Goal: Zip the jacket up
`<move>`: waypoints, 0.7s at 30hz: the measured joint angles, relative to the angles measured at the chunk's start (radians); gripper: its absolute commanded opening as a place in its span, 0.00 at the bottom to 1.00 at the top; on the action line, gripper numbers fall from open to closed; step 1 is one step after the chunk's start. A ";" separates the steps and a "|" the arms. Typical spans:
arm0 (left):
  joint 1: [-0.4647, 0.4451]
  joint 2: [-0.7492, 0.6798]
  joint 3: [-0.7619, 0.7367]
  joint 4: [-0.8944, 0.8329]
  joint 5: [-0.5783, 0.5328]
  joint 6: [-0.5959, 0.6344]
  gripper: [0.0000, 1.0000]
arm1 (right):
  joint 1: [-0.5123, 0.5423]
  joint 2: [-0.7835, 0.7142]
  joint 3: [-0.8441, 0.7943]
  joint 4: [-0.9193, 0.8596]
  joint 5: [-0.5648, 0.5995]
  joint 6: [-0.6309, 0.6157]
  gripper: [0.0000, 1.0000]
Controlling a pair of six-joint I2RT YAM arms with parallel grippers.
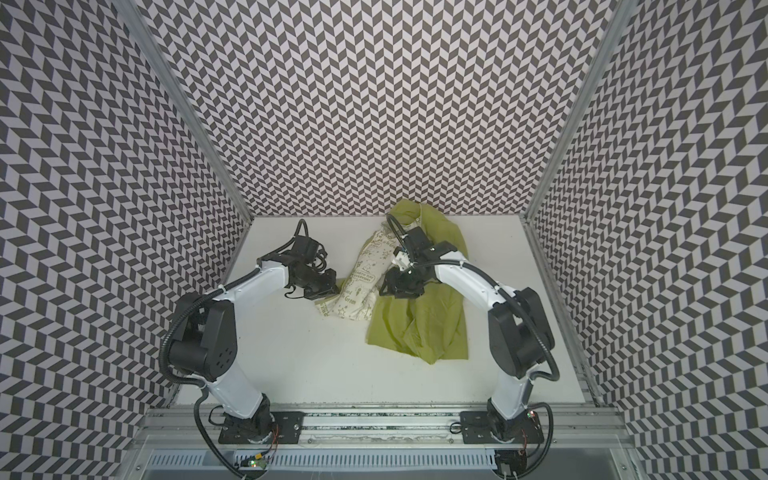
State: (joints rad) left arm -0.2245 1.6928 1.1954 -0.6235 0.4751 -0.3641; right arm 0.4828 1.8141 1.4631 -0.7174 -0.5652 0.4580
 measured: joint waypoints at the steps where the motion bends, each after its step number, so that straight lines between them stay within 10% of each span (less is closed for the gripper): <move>1: 0.000 -0.021 0.000 -0.009 0.003 -0.003 0.00 | 0.000 0.017 0.005 0.008 -0.005 0.009 0.51; 6: 0.000 -0.134 0.030 -0.048 0.011 -0.003 0.00 | 0.000 0.062 0.023 0.023 -0.023 0.039 0.51; 11: -0.022 -0.184 0.088 -0.086 -0.043 0.016 0.66 | 0.009 0.071 0.071 0.024 -0.032 0.059 0.55; 21: -0.052 -0.003 0.064 -0.165 -0.325 0.069 0.67 | 0.035 0.015 0.001 0.023 -0.052 0.048 0.57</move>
State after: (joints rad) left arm -0.2764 1.6901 1.2598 -0.7883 0.1505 -0.2947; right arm 0.5182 1.8294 1.4643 -0.6945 -0.6170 0.5060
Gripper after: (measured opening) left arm 0.673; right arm 0.574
